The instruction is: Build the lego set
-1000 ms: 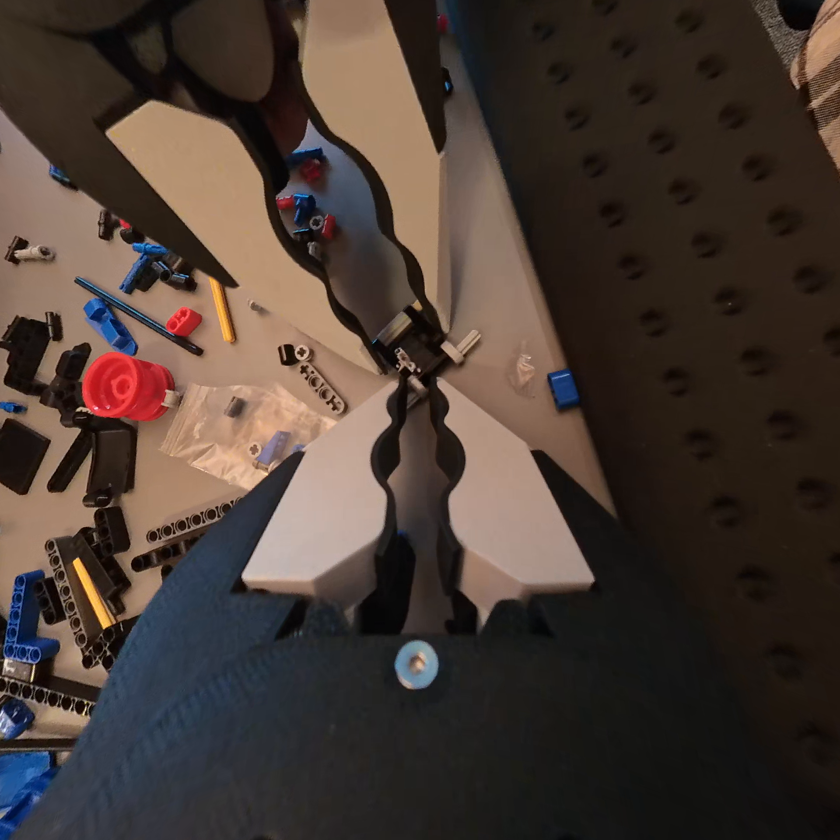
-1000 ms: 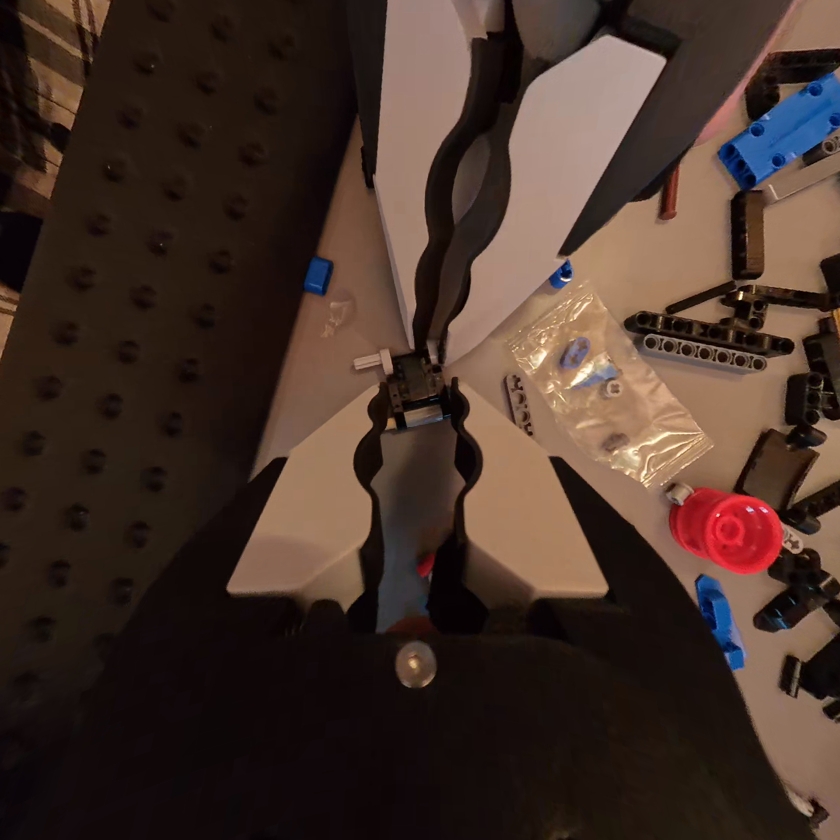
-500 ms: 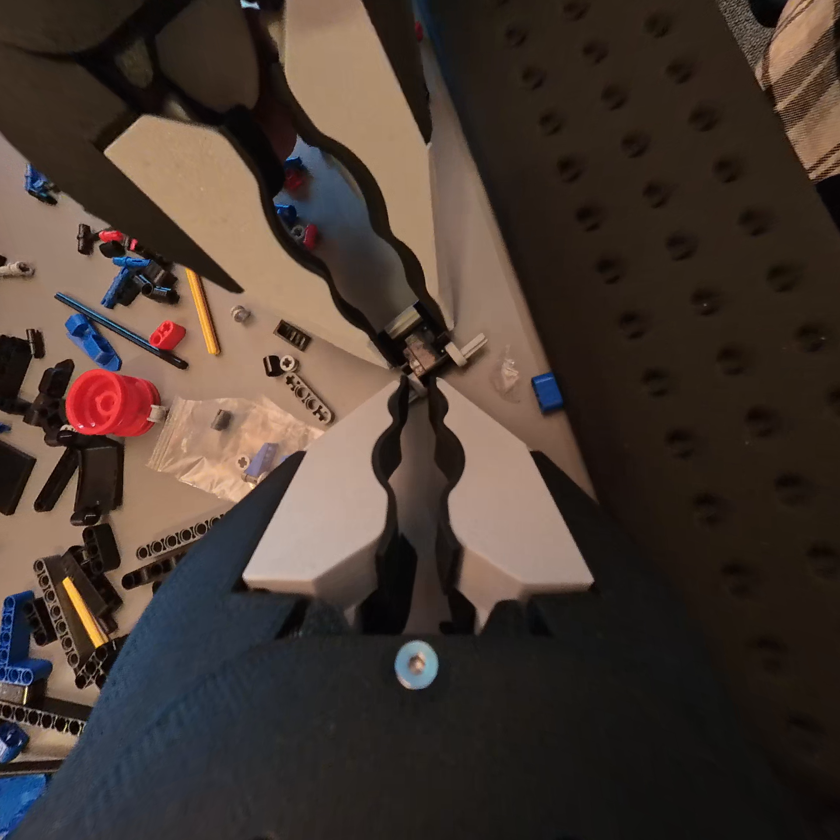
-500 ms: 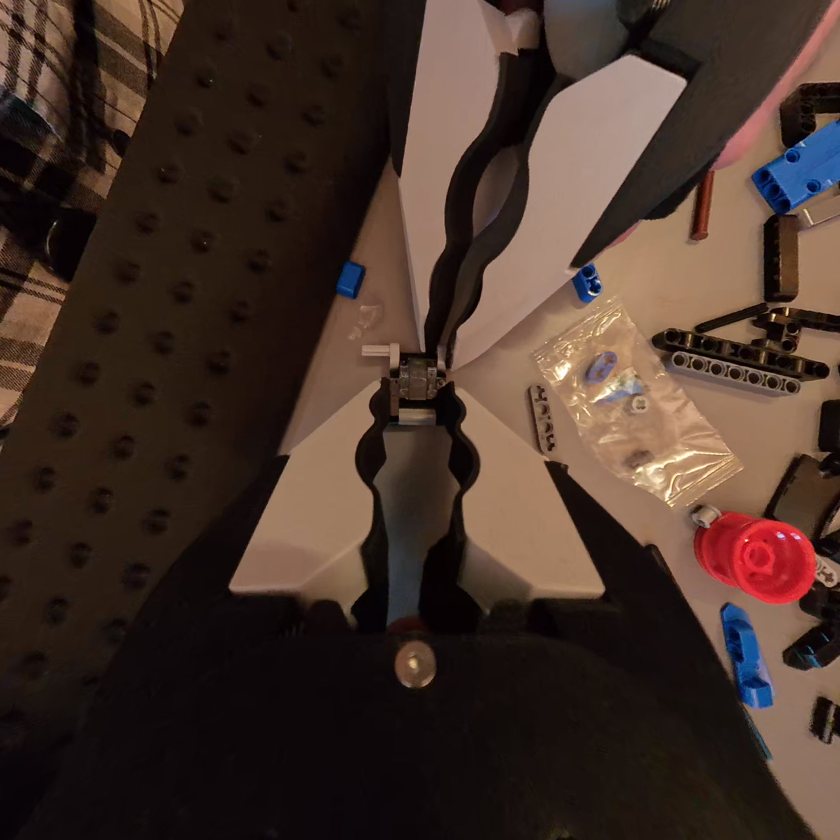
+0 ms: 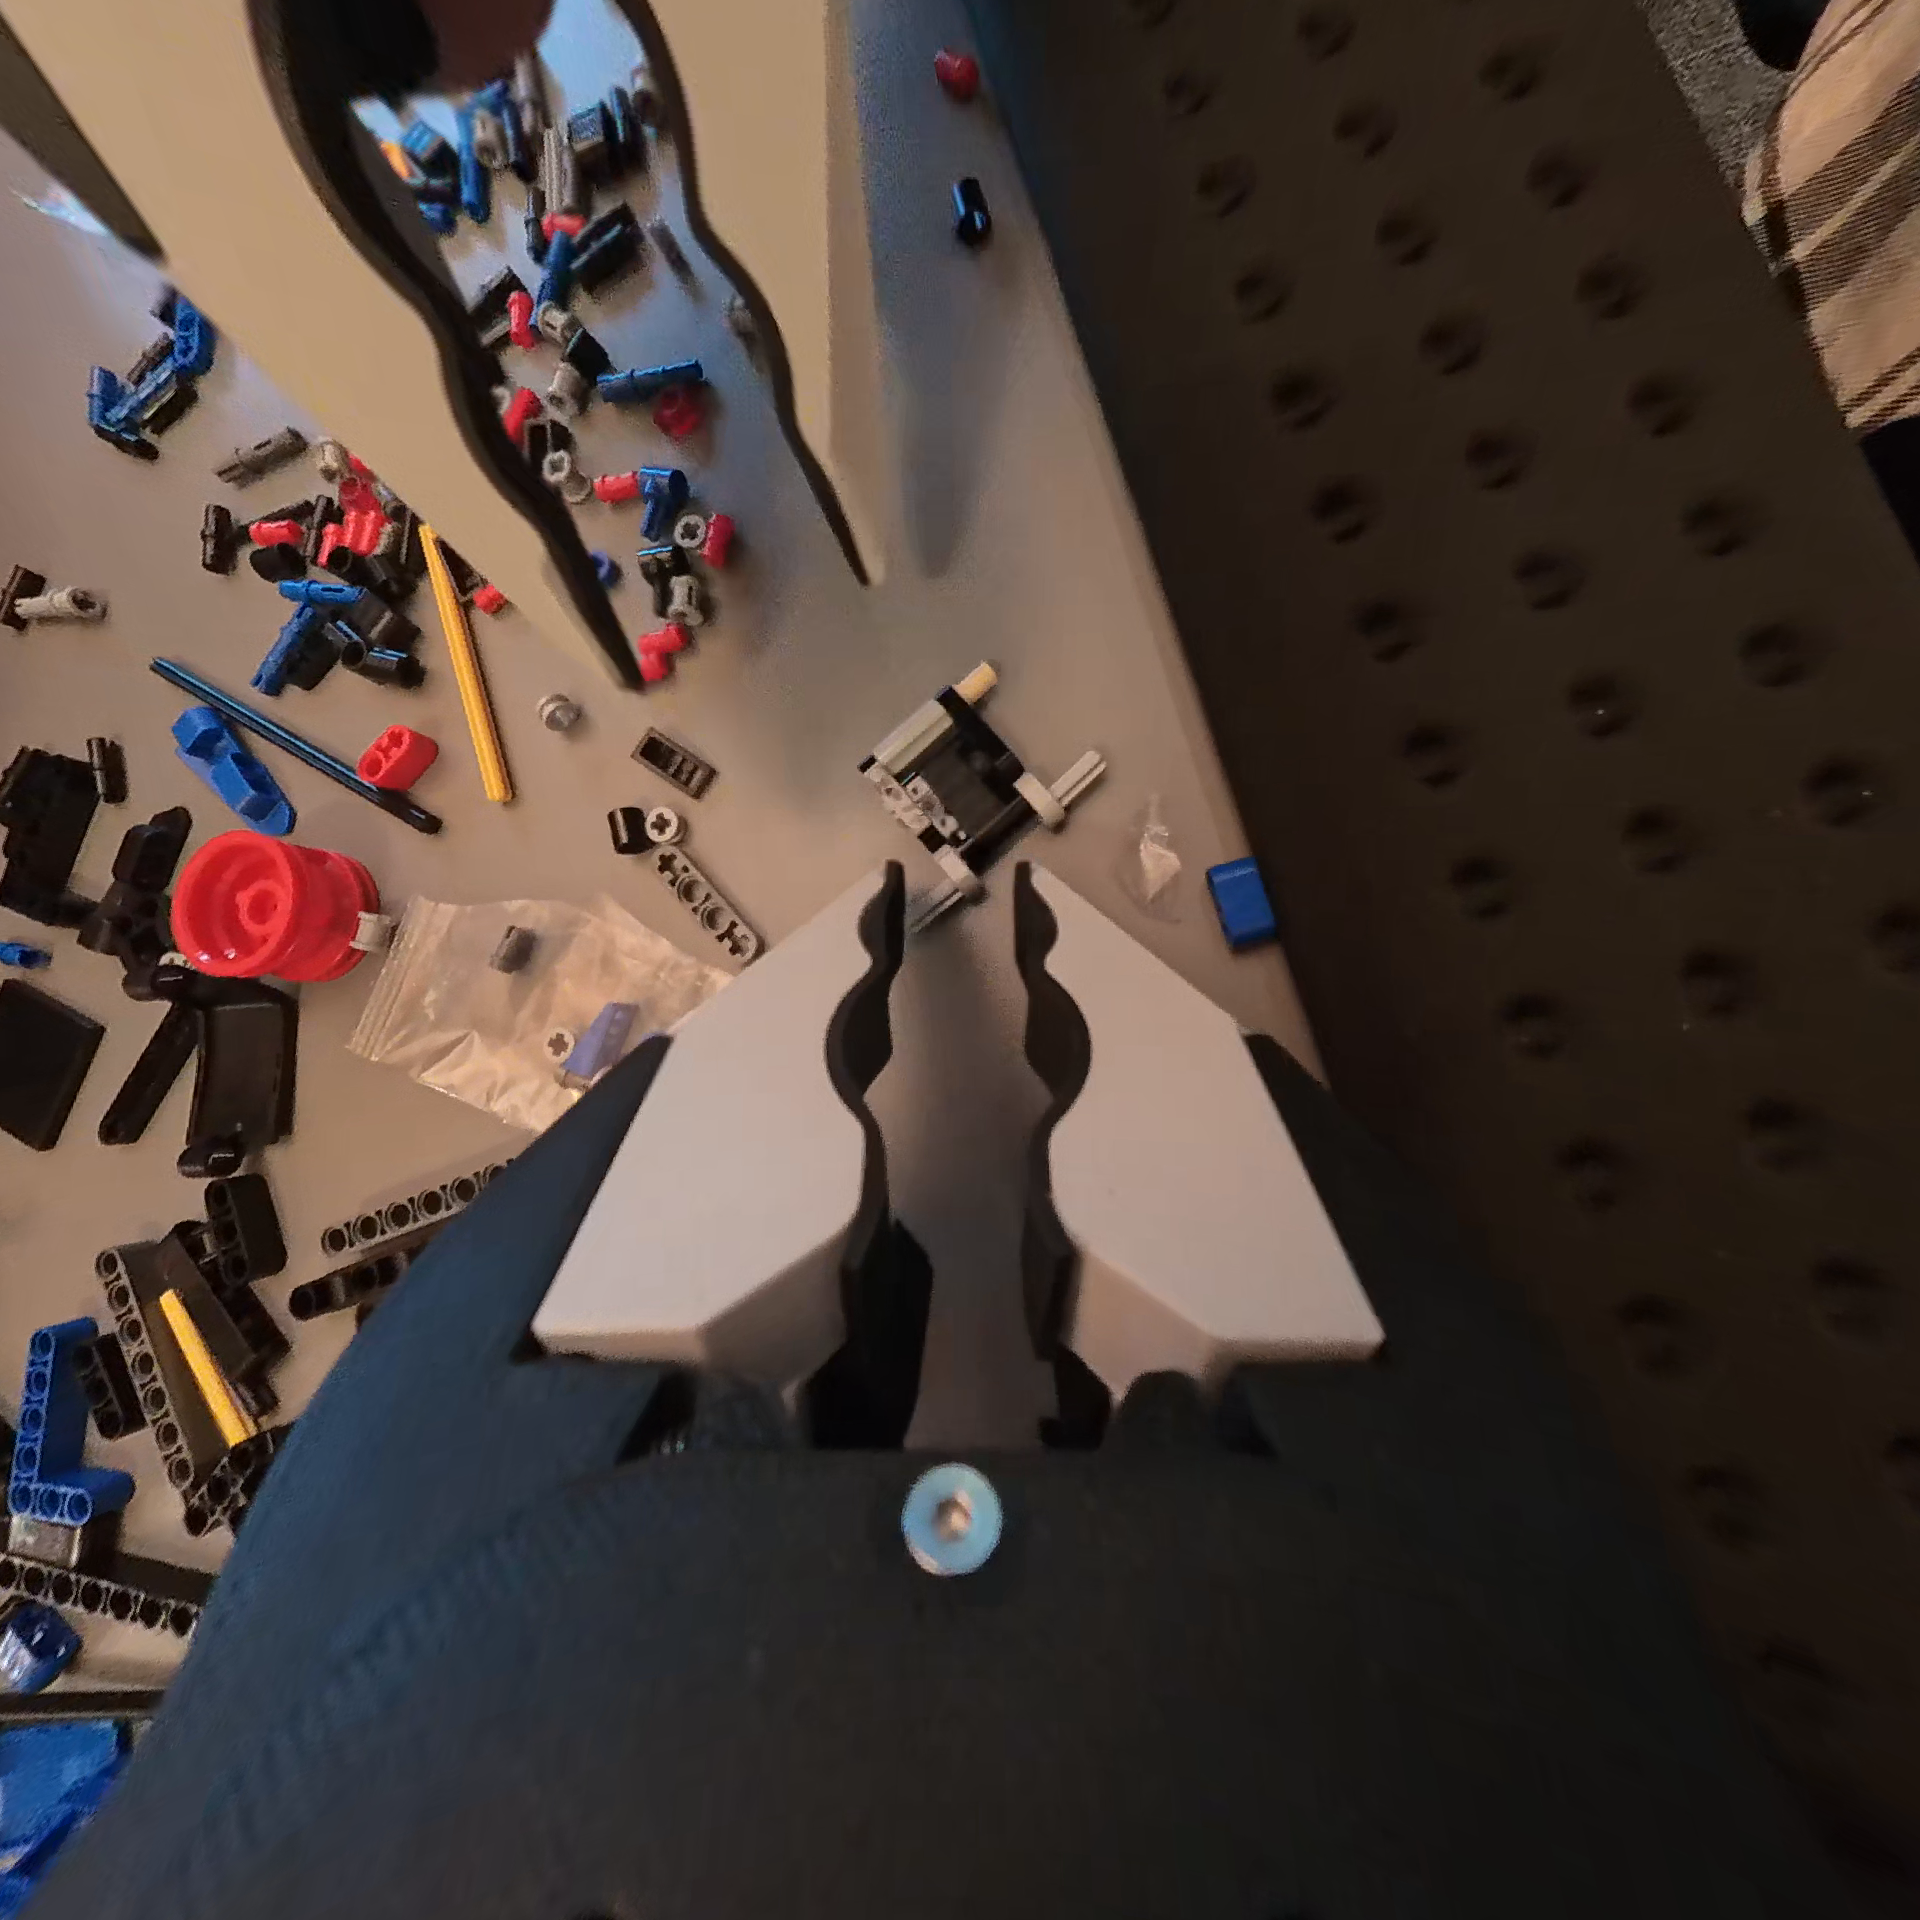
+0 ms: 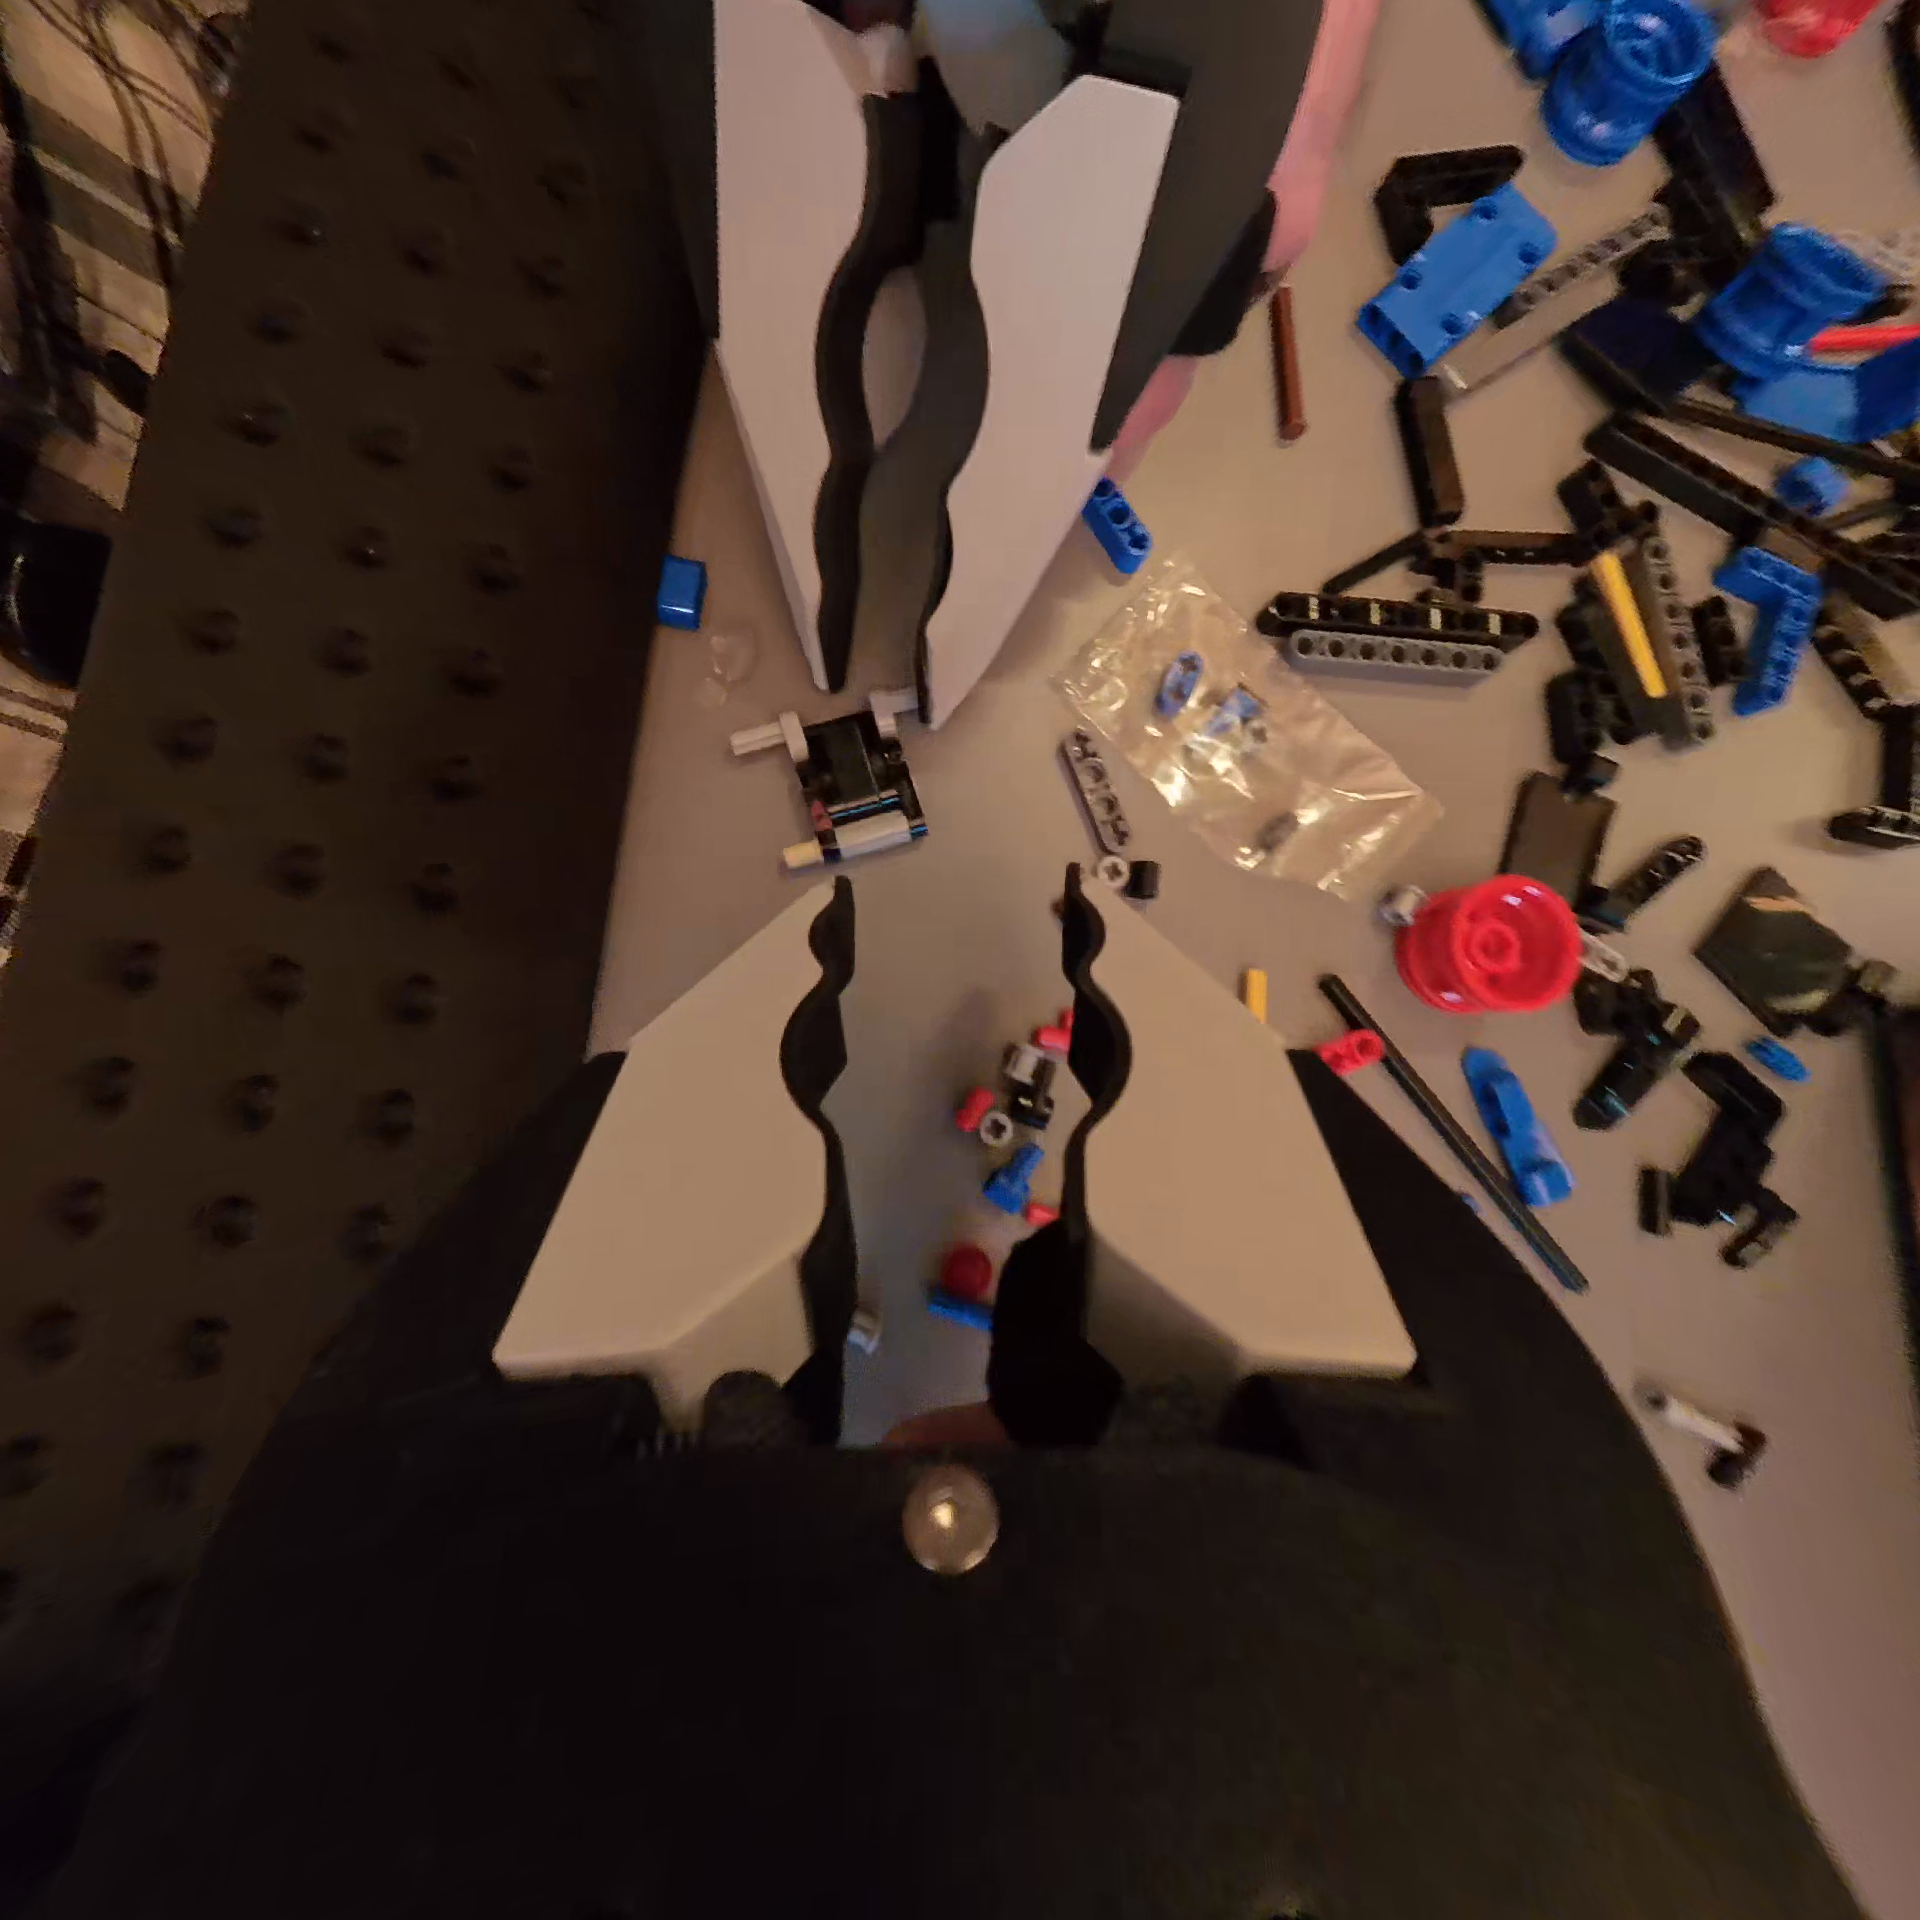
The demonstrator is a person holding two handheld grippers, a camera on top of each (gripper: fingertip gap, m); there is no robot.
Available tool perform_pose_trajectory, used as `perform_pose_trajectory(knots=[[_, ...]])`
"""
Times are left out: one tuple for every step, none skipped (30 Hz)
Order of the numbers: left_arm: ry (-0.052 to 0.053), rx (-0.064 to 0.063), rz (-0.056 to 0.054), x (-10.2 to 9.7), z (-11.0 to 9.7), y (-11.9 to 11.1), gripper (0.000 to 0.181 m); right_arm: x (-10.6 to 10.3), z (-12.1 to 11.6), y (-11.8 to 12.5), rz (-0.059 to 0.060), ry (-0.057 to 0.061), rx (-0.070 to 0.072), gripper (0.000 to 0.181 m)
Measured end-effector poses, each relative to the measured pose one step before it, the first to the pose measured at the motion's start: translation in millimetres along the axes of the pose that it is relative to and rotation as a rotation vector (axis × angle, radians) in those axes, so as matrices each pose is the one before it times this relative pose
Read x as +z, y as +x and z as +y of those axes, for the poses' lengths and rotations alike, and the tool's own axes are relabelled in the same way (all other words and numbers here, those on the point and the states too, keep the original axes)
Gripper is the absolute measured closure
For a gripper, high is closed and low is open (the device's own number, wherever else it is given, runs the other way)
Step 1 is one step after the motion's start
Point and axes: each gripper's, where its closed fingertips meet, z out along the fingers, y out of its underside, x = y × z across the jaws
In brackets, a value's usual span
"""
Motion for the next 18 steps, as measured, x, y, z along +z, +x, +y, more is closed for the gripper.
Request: perform_pose_trajectory(knots=[[0.0003,-0.0032,0.0003,-1.32,-0.24,-0.03,0.159,-4.34,-0.53,2.79,0.0207,0.0009,-0.0001,0.142],[0.0018,-0.0020,-0.0017,-1.83,-0.52,-0.36,0.158,-4.82,-1.65,3.72,0.0231,0.0049,0.0010,0.142],[0.0032,0.0015,-0.0075,-2.08,-0.81,-1.31,0.159,-4.87,-3.02,5.18,0.0264,0.0096,0.0049,0.141],[0.0018,-0.0002,-0.0108,-2.30,-0.69,-2.02,0.159,-4.84,-4.20,5.74,0.0251,0.0113,0.0064,0.142],[0.0028,-0.0005,-0.0132,-2.42,-1.04,-2.51,0.159,-4.75,-5.23,5.76,0.0241,0.0097,-0.0009,0.140],[0.0064,0.0020,-0.0125,-2.91,-1.67,-2.45,0.159,-4.55,-6.60,8.83,0.0400,0.0106,-0.0096,0.139],[0.0064,0.0036,-0.0210,-3.31,-1.87,-3.81,0.159,-4.07,-8.24,12.55,0.0545,0.0122,-0.0057,0.139],[0.0015,0.0018,-0.0394,-3.94,-1.41,-7.18,0.159,-3.46,-8.98,14.76,0.0549,0.0120,0.0030,0.138],[-0.0041,-0.0032,-0.0548,-4.80,-0.37,-10.73,0.161,-2.90,-10.34,16.64,0.0576,0.0168,0.0039,0.135],[-0.0019,-0.0056,-0.0559,-5.85,-0.31,-11.77,0.160,-2.22,-11.71,19.58,0.0679,0.0208,0.0021,0.133],[0.0079,-0.0062,-0.0510,-7.04,-1.40,-11.67,0.159,-1.23,-12.32,21.74,0.0732,0.0196,0.0012,0.131],[0.0045,-0.0114,-0.0604,-8.32,-0.59,-14.41,0.160,0.55,-12.76,20.45,0.0590,0.0196,-0.0014,0.127],[-0.0070,-0.0135,-0.0655,-8.67,1.45,-16.67,0.161,2.33,-13.10,20.08,0.0509,0.0213,-0.0005,0.120],[-0.0119,-0.0070,-0.0583,-8.56,2.76,-16.55,0.162,4.06,-11.63,22.38,0.0574,0.0130,0.0018,0.119],[-0.0143,-0.0009,-0.0554,-8.73,3.45,-17.02,0.162,5.97,-9.03,22.88,0.0541,-0.0020,-0.0036,0.118],[-0.0212,-0.0031,-0.0633,-8.40,4.51,-19.74,0.162,7.72,-8.41,19.44,0.0292,-0.0023,-0.0130,0.115],[-0.0254,-0.0050,-0.0650,-7.91,5.04,-21.22,0.161,9.21,-7.59,17.90,0.0145,0.0004,-0.0120,0.114],[-0.0227,-0.0002,-0.0532,-7.40,4.62,-20.27,0.162,10.76,-5.36,19.00,0.0153,-0.0045,-0.0062,0.113]])
